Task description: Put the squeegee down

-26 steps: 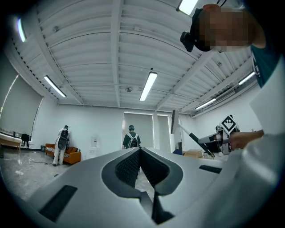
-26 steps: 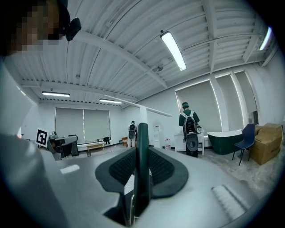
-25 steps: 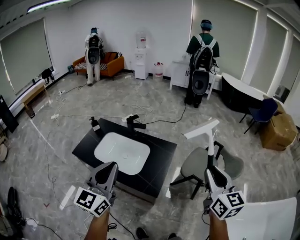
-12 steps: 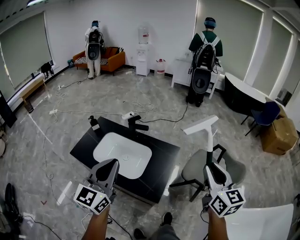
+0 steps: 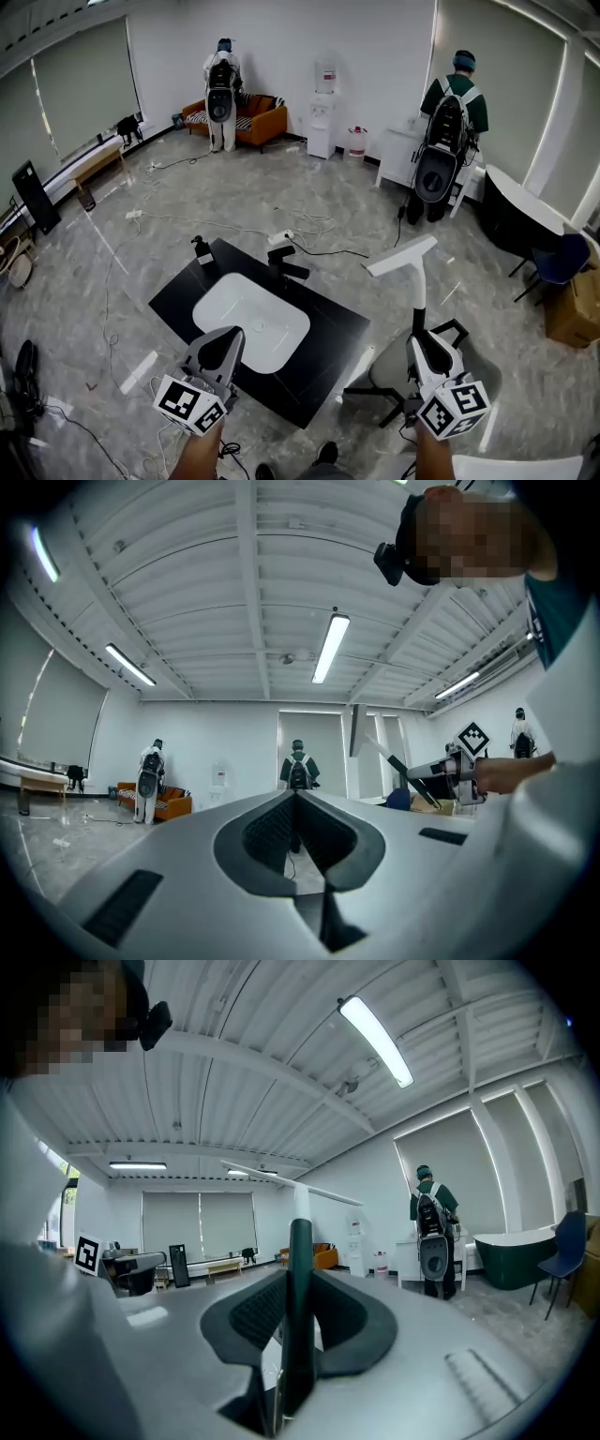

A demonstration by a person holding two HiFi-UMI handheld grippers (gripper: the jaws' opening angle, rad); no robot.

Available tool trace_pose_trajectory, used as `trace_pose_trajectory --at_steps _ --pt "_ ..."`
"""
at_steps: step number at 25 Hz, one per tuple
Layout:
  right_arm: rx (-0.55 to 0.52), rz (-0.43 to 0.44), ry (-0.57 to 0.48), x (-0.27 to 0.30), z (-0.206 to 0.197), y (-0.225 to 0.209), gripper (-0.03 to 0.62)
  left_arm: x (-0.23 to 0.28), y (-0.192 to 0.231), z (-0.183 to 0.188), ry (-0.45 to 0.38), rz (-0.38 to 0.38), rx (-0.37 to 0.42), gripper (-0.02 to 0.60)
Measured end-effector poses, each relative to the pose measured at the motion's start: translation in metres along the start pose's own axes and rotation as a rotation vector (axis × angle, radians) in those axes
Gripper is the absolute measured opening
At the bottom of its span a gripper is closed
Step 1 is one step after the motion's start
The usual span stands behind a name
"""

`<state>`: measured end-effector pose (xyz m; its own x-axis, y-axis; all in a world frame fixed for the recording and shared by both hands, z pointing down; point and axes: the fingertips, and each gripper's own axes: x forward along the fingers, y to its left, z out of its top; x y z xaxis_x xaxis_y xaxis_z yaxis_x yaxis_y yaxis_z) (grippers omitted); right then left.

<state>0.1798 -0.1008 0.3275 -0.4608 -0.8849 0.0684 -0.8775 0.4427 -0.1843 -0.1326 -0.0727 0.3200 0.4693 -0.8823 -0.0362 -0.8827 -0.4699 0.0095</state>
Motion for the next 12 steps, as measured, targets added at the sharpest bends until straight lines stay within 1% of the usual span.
trace_pose_trajectory --at_steps 12 --pt "0.016 0.110 0.005 0.043 0.010 -0.042 0.094 0.027 -0.015 0.001 0.017 0.109 0.025 0.005"
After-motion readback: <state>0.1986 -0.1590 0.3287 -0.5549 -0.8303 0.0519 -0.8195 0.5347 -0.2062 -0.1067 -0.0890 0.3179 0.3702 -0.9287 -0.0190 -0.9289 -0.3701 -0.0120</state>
